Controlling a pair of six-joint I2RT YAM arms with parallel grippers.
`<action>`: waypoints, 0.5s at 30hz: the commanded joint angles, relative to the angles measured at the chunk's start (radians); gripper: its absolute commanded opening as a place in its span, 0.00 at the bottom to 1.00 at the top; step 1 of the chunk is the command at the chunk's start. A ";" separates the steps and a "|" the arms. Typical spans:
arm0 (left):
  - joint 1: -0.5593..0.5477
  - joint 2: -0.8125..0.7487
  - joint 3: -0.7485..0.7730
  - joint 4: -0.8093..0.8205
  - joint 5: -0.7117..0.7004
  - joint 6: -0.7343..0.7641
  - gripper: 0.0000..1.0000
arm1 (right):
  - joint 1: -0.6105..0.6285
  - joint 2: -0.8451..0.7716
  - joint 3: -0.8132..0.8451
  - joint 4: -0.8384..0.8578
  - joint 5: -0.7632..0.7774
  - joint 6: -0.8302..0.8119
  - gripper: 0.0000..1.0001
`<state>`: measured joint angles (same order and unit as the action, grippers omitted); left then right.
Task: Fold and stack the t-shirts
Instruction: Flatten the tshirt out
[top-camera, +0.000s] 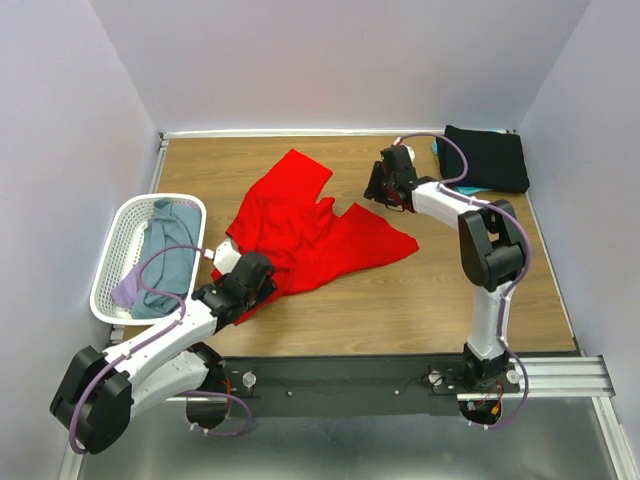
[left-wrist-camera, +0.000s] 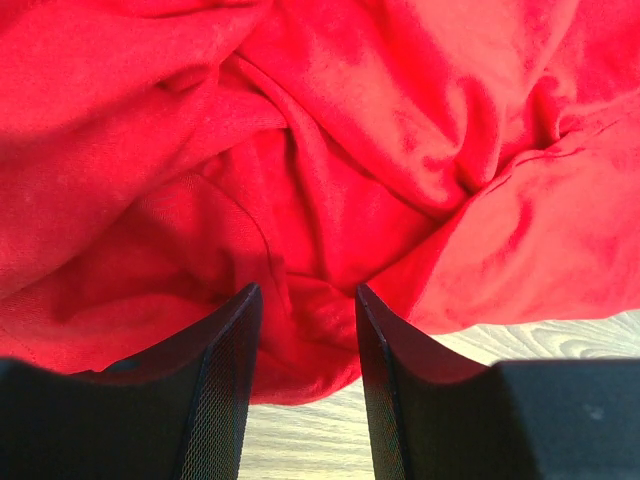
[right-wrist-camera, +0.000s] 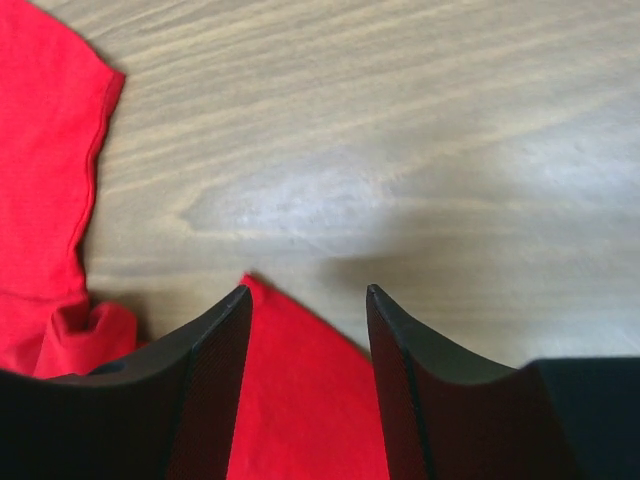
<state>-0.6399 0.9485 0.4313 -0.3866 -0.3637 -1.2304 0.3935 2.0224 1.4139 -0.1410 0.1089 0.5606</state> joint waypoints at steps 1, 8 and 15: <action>-0.010 -0.019 -0.012 0.006 -0.020 -0.034 0.50 | 0.005 0.090 0.086 -0.002 -0.034 -0.033 0.56; -0.010 -0.025 -0.023 0.015 -0.020 -0.027 0.50 | 0.077 0.145 0.132 -0.003 0.049 -0.060 0.56; -0.010 -0.027 -0.035 0.034 -0.015 -0.018 0.50 | 0.126 0.154 0.096 -0.011 0.164 -0.067 0.56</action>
<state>-0.6437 0.9348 0.4160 -0.3756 -0.3637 -1.2427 0.4995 2.1525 1.5154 -0.1429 0.1761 0.5148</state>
